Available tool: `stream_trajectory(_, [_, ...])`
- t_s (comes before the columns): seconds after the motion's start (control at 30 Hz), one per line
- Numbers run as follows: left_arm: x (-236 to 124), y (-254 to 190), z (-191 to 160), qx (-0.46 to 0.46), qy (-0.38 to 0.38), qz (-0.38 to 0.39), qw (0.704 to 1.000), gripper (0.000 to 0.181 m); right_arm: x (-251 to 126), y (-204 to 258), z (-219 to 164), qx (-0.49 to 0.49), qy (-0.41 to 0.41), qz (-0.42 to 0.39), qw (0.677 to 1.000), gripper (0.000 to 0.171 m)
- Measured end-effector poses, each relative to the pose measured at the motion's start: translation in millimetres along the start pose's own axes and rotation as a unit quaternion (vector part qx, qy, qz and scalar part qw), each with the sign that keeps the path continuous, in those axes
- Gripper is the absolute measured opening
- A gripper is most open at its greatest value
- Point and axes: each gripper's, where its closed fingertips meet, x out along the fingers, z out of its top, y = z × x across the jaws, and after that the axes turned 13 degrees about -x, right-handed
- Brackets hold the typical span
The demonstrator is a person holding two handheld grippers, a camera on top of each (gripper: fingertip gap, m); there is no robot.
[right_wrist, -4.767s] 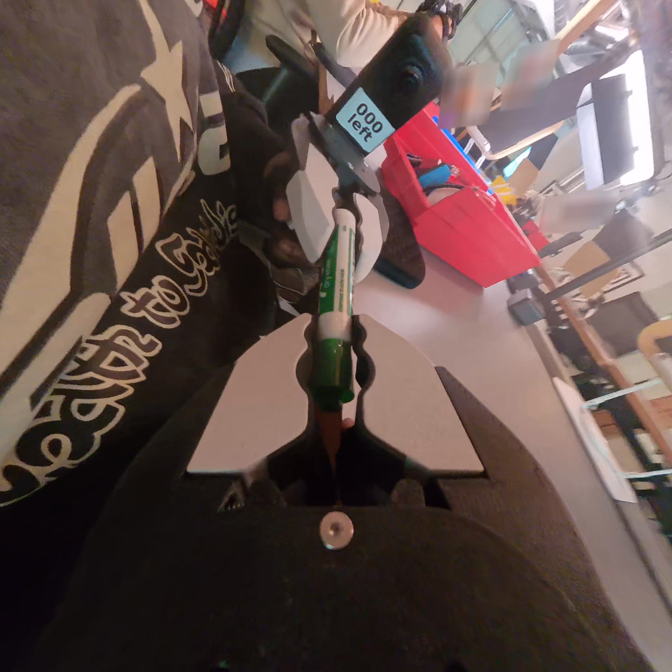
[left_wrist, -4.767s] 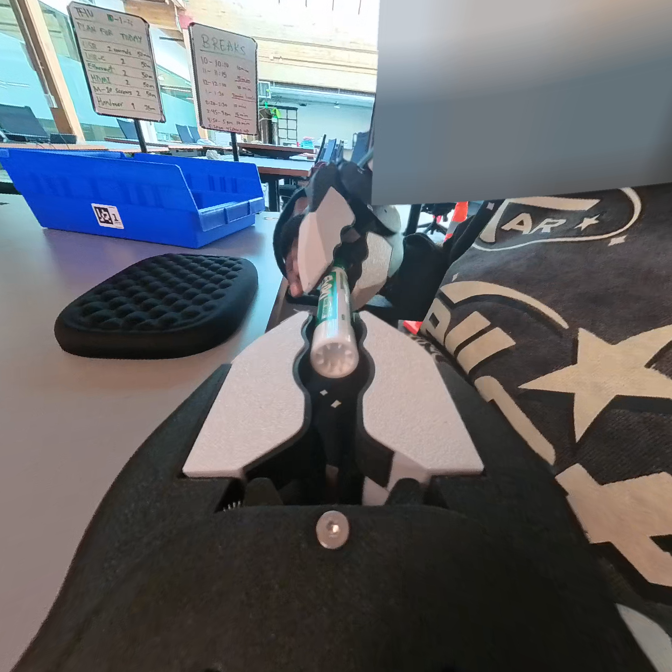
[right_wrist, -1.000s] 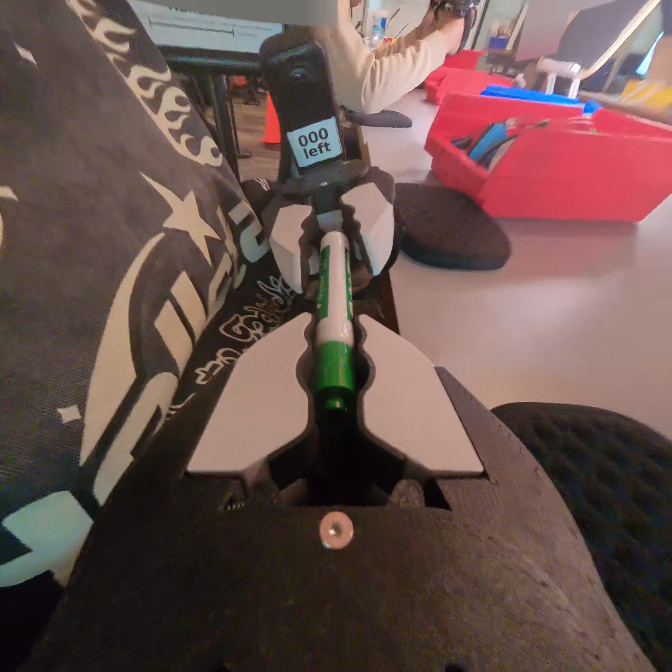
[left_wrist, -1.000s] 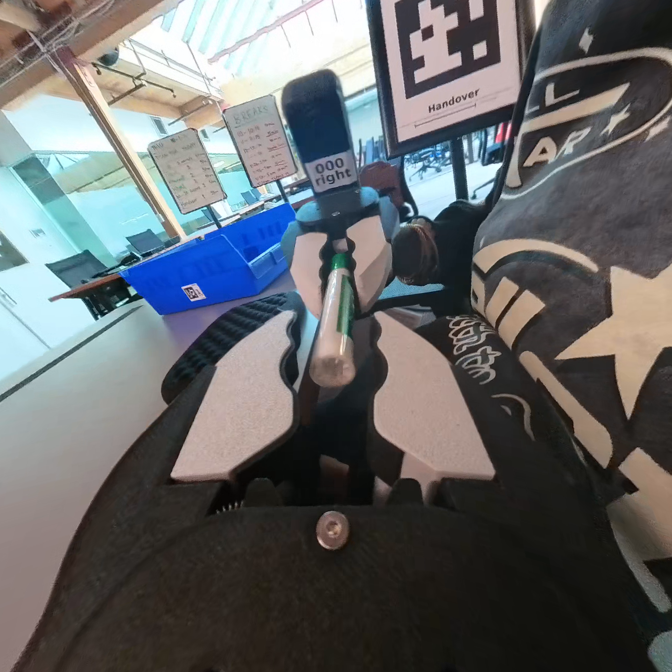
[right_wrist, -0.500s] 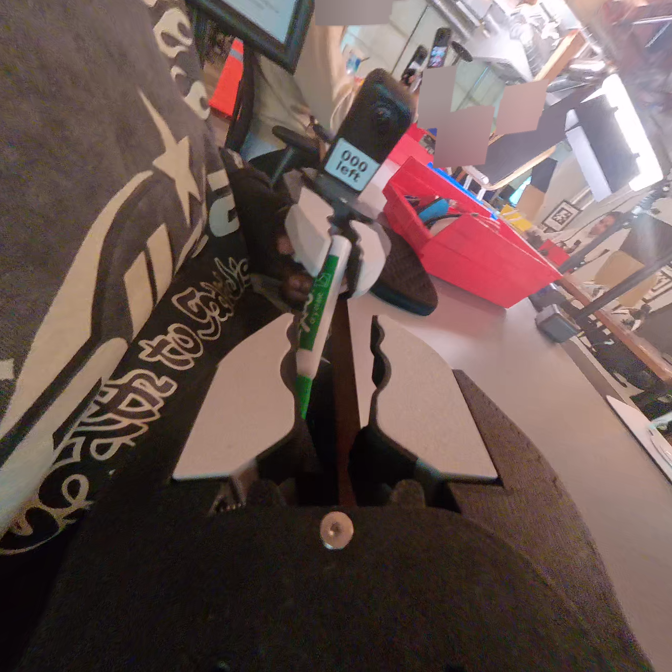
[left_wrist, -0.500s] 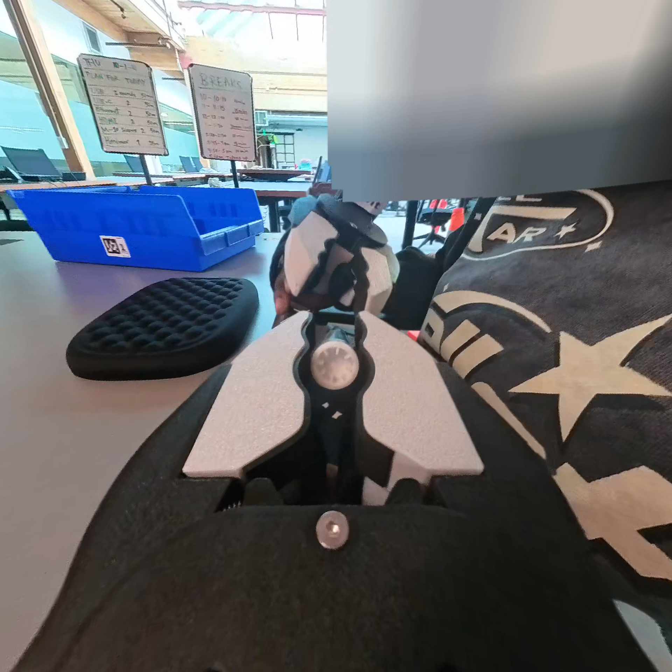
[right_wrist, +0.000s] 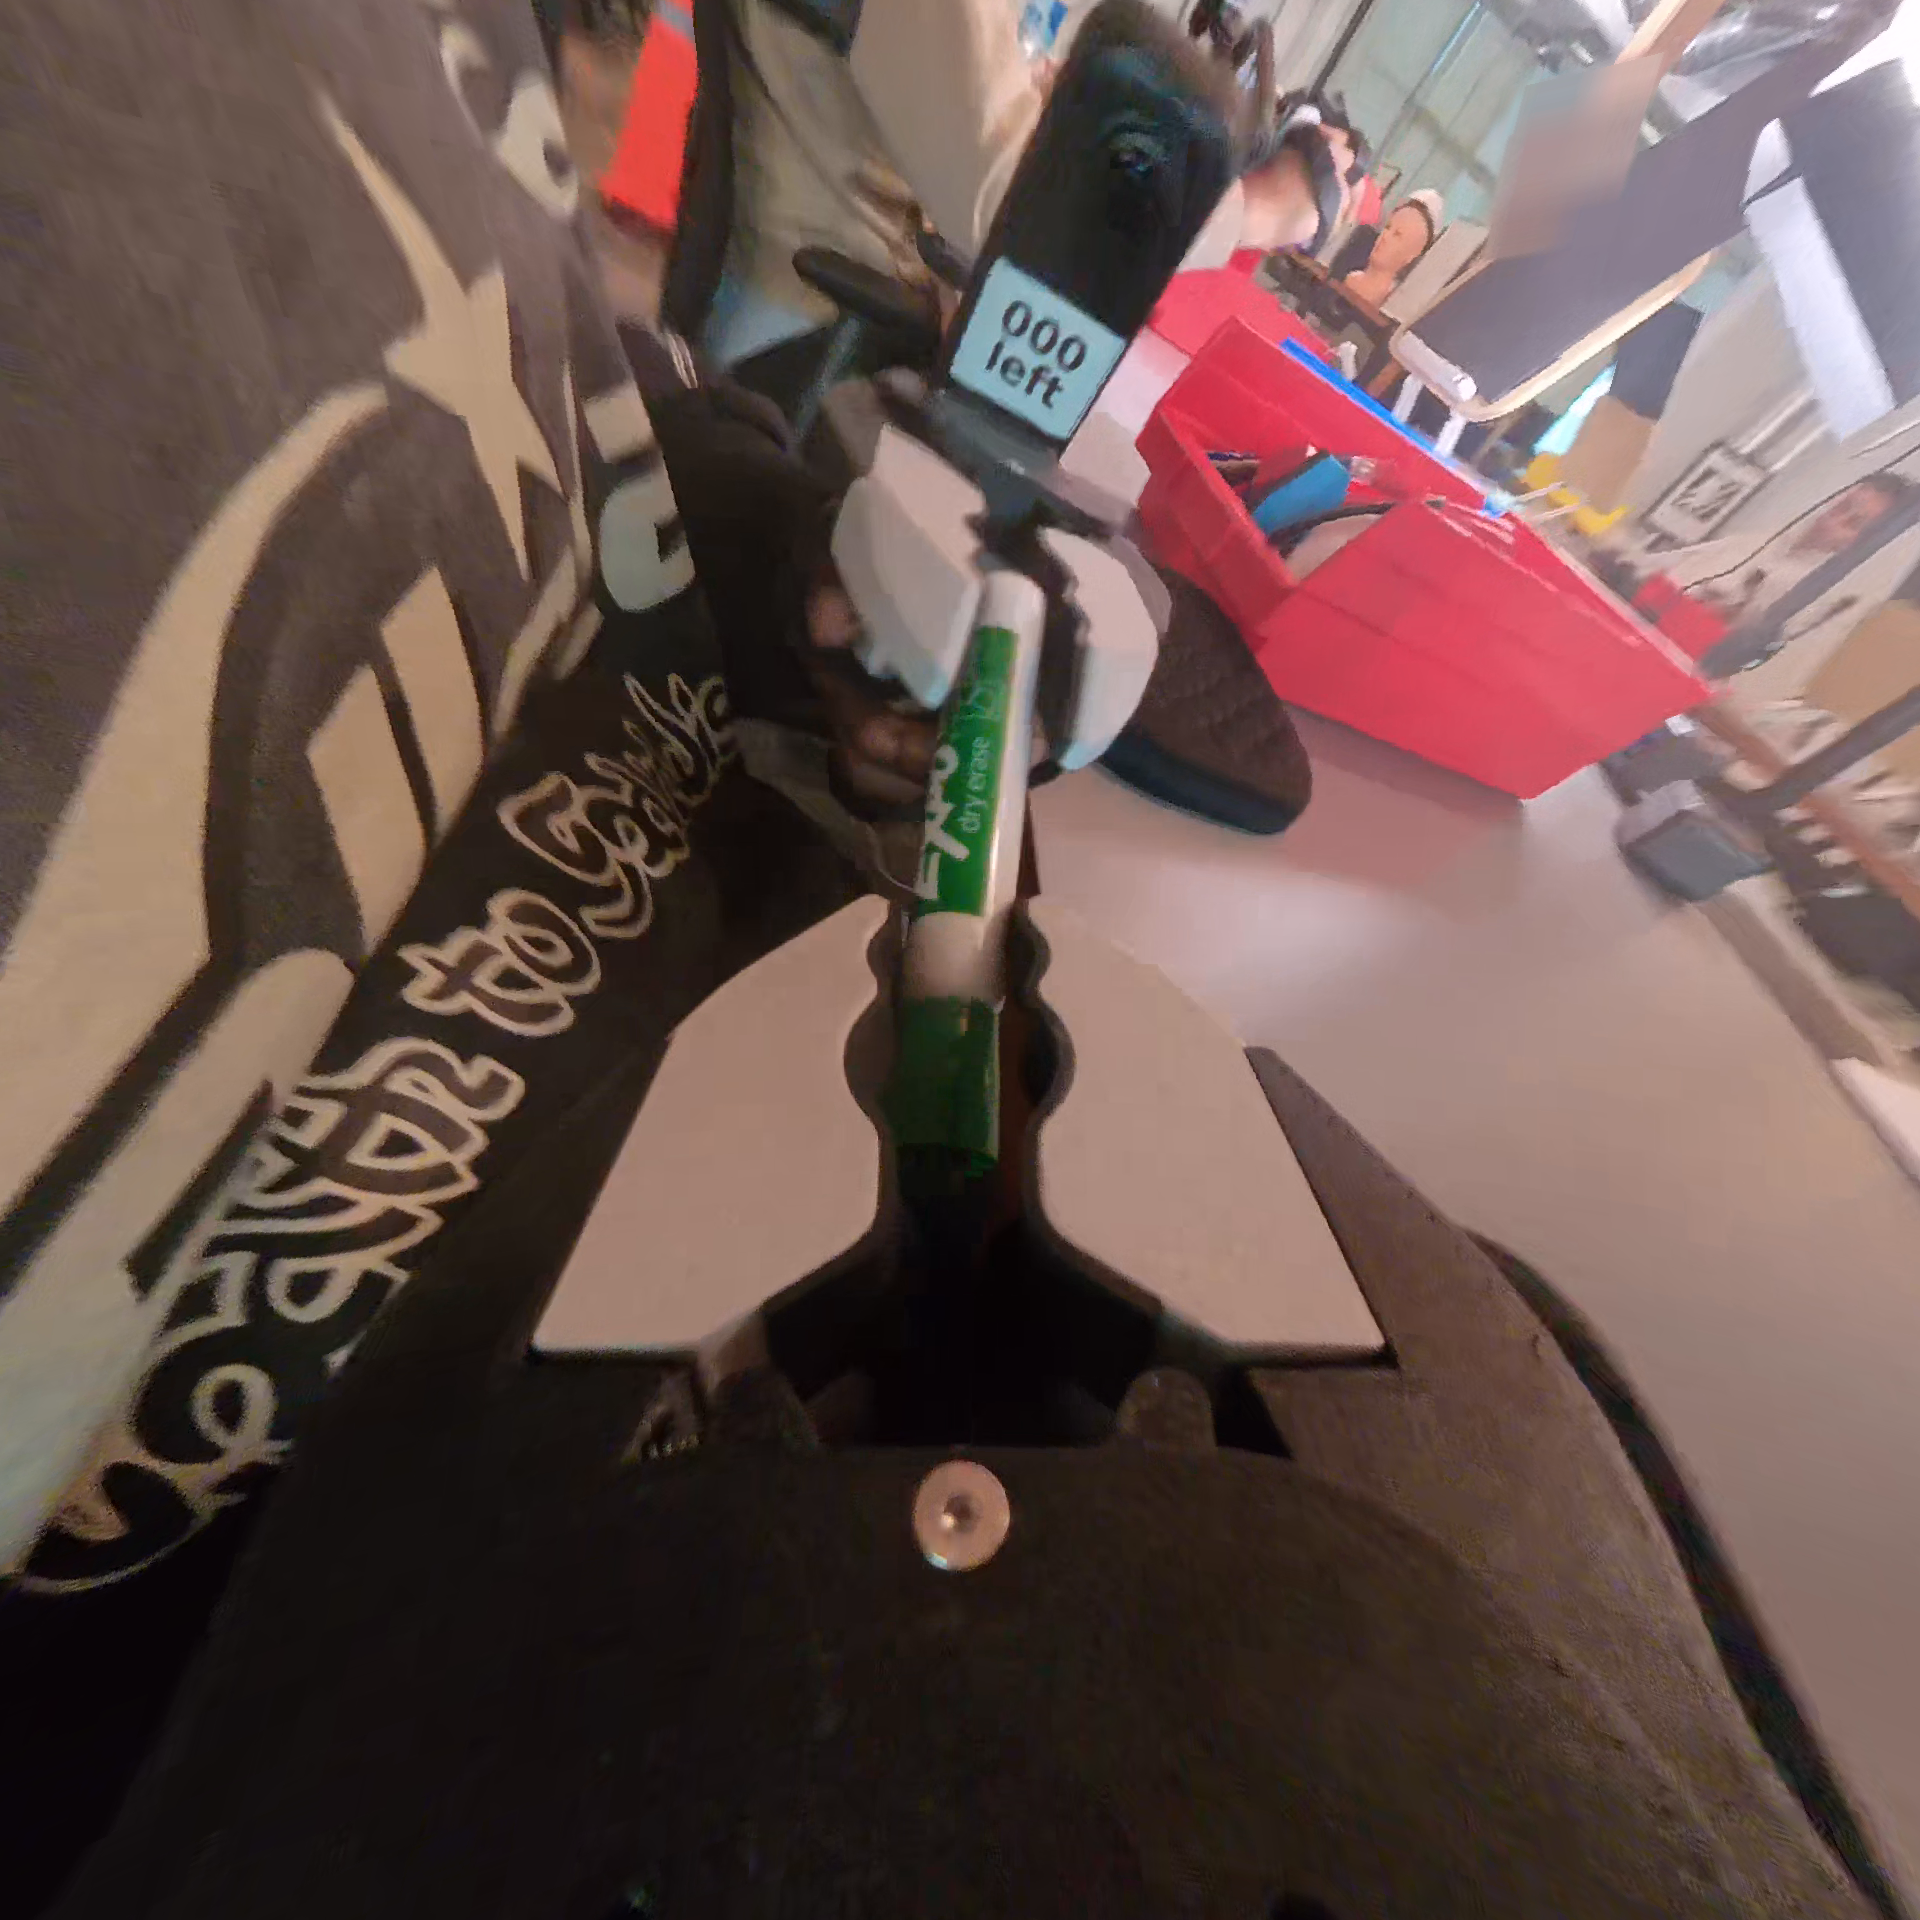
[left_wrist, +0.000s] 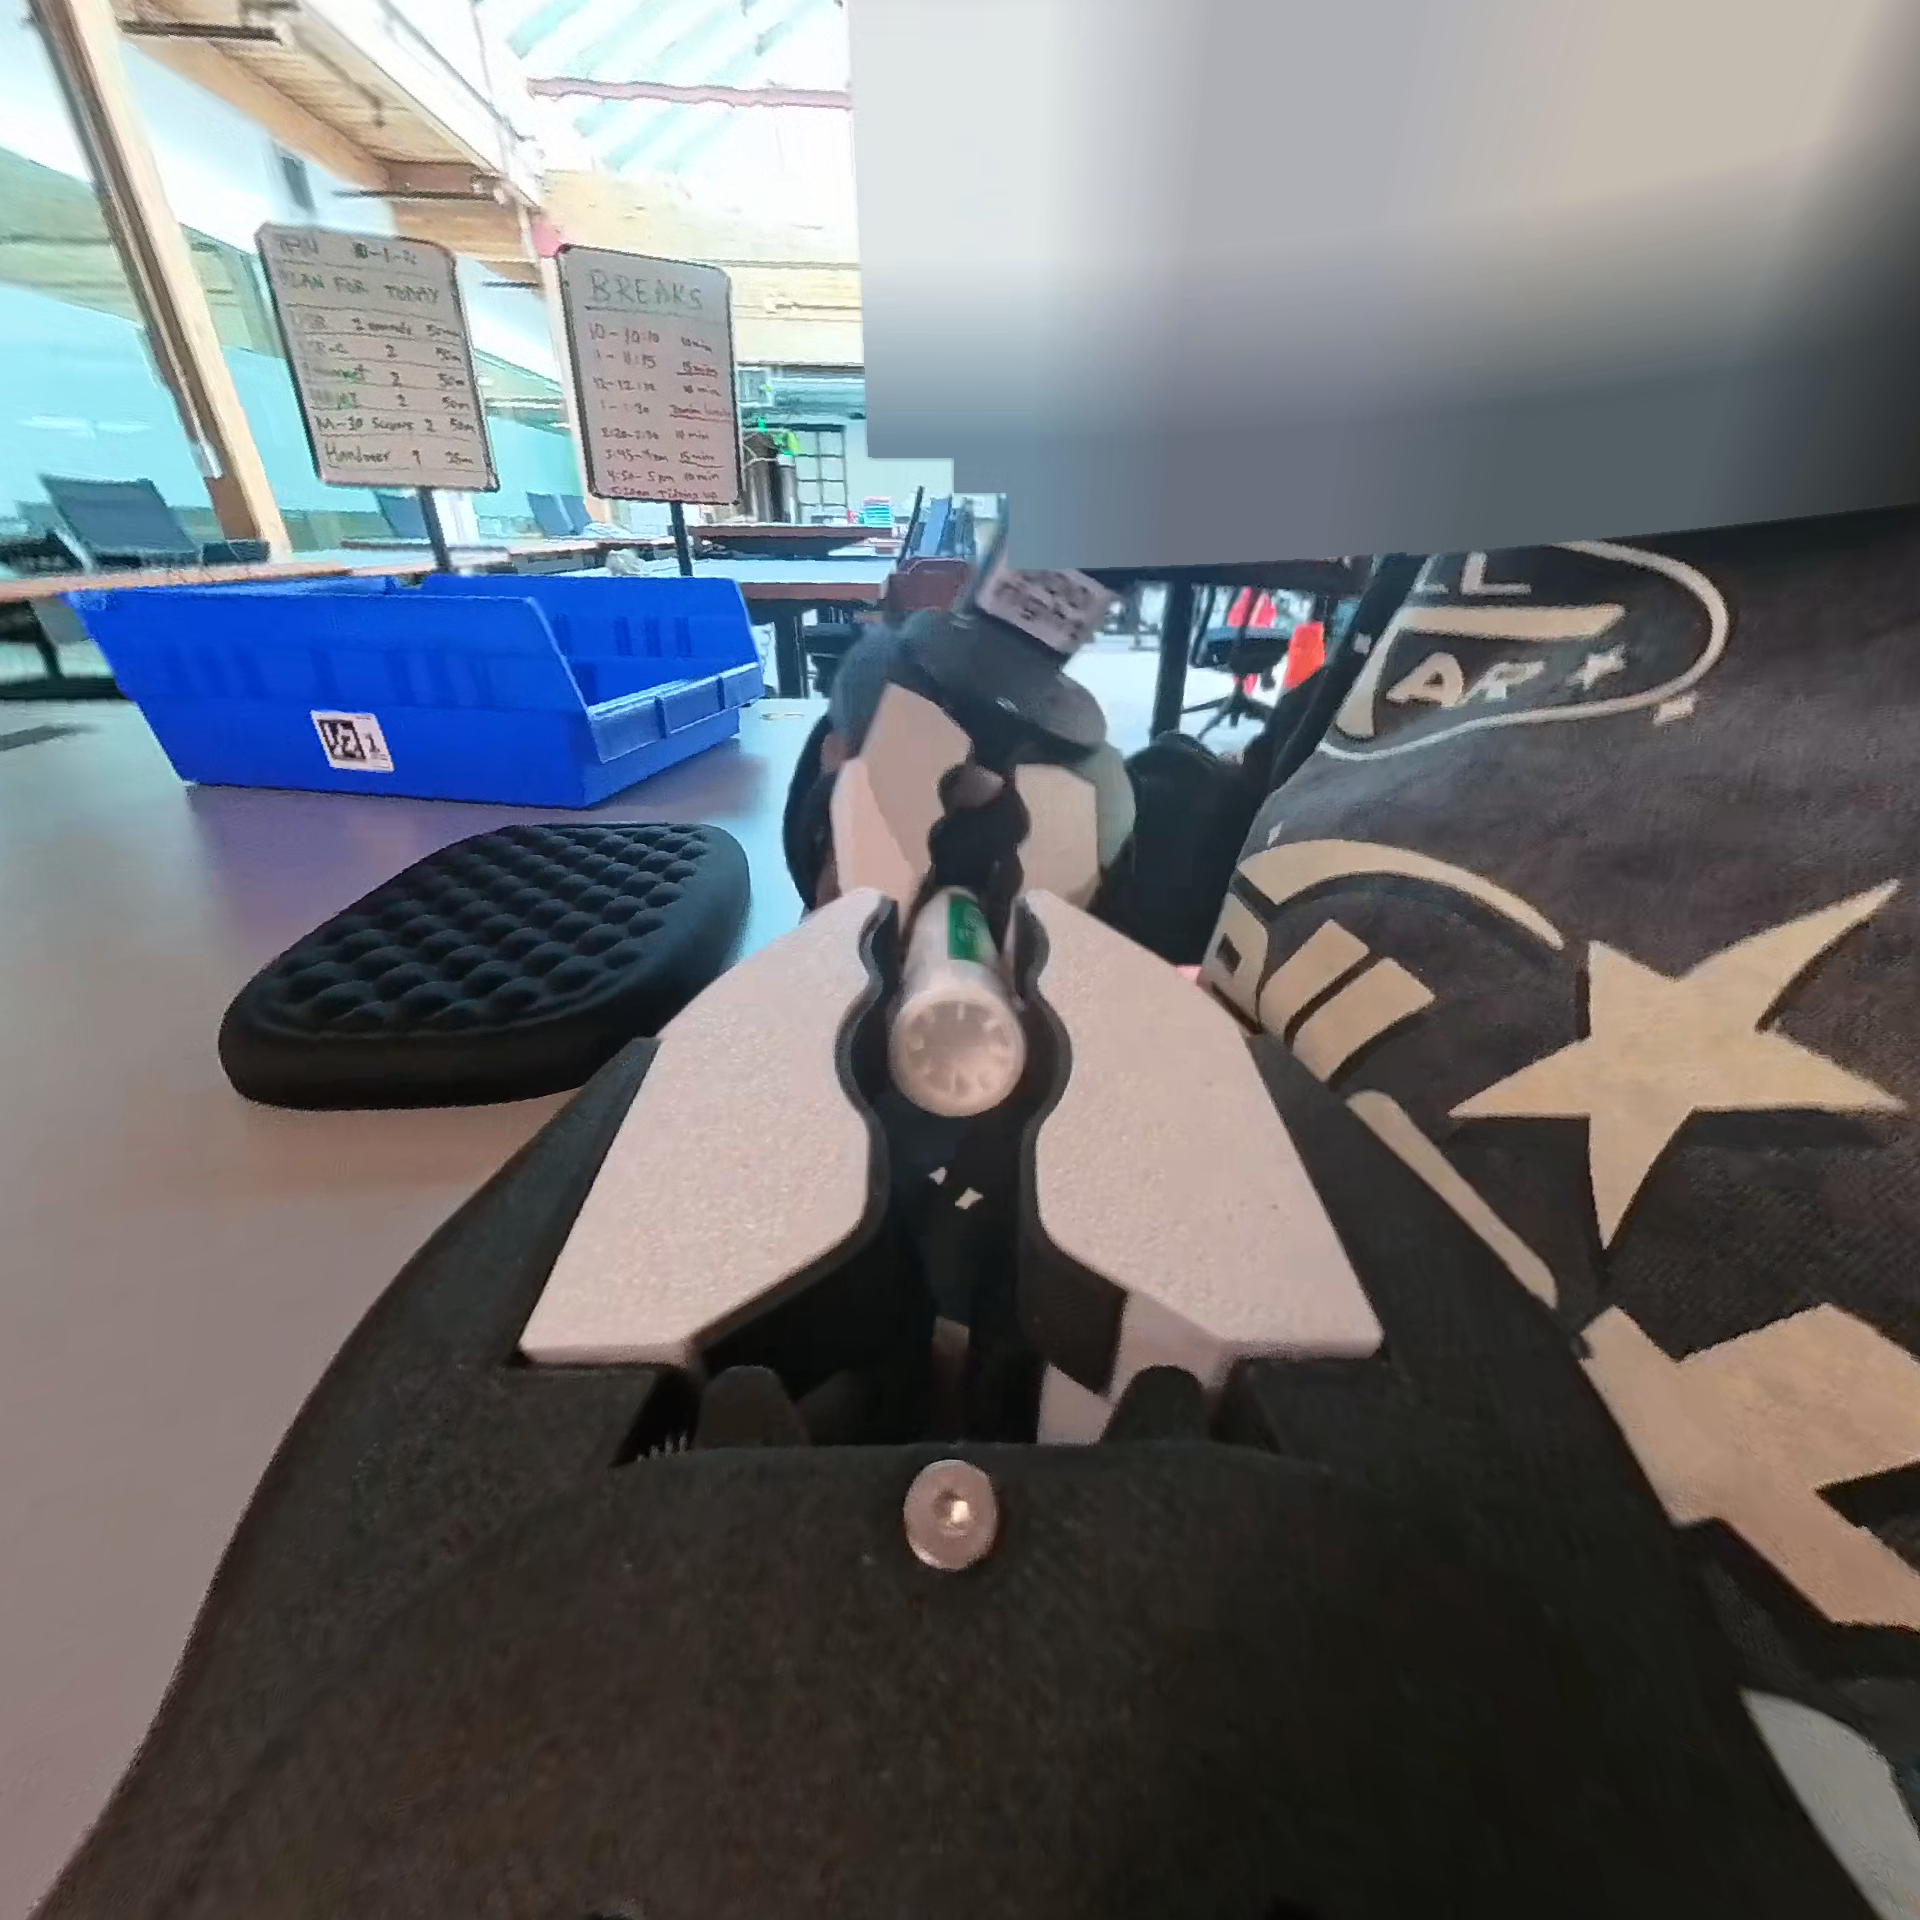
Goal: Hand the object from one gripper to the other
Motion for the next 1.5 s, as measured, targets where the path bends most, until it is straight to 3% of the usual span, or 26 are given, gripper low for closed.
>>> stream_trajectory(0.03, [0.7, -2.0, -0.8, 0.023, 0.002, 0.002, 1.0, 0.027, -1.7, 0.7, 2.2, 0.044, -0.014, 0.018, 0.999, 0.02])
stream_trajectory(0.1, [2.7, -3.1, -5.4, 0.077, 0.018, 0.019, 0.997, 0.039, -3.0, 6.0, -0.2, 0.149, -0.017, 0.073, 0.986, 0.019])
stream_trajectory(0.17, [5.3, -3.7, -13.4, 0.128, 0.047, 0.032, 0.99, 0.04, -4.6, 12.4, 1.1, 0.244, -0.032, 0.125, 0.961, 0.02])
stream_trajectory(0.33, [8.4, -1.0, -24.9, 0.176, 0.082, 0.048, 0.98, 0.023, -7.2, 17.2, 4.7, 0.358, -0.058, 0.183, 0.914, 0.019])
stream_trajectory(0.5, [7.1, 0.4, -23.6, 0.141, 0.084, 0.045, 0.985, 0.02, -5.9, 15.3, 3.7, 0.336, -0.064, 0.172, 0.924, 0.019])
stream_trajectory(0.67, [5.2, 2.8, -12.1, 0.045, 0.043, 0.031, 0.998, 0.021, -11.4, -12.0, 9.4, 0.161, -0.089, 0.025, 0.983, 0.03])
stream_trajectory(0.83, [3.2, 4.2, -2.5, -0.008, 0.007, 0.02, 1.0, 0.02, -9.6, -4.6, 12.8, 0.049, -0.061, 0.006, 0.997, 0.034])
stream_trajectory(1.1, [4.8, 1.5, -5.2, -0.008, 0.012, 0.012, 1.0, 0.02, -5.9, -6.1, 10.7, 0.026, -0.05, -0.013, 0.998, 0.02])
stream_trajectory(1.23, [6.1, -0.9, -8.2, 0.04, 0.021, 0.018, 0.999, 0.021, -7.6, -4.9, 12.1, 0.076, -0.062, 0.016, 0.995, 0.019])
stream_trajectory(1.33, [7.1, 2.7, -13.7, 0.105, 0.042, 0.05, 0.992, 0.034, -9.0, -5.4, 13.7, 0.13, -0.076, 0.037, 0.988, 0.019])
stream_trajectory(1.5, [7.7, 2.3, -15.3, 0.119, 0.047, 0.052, 0.991, 0.027, -8.6, -3.6, 11.6, 0.158, -0.073, 0.054, 0.983, 0.019])
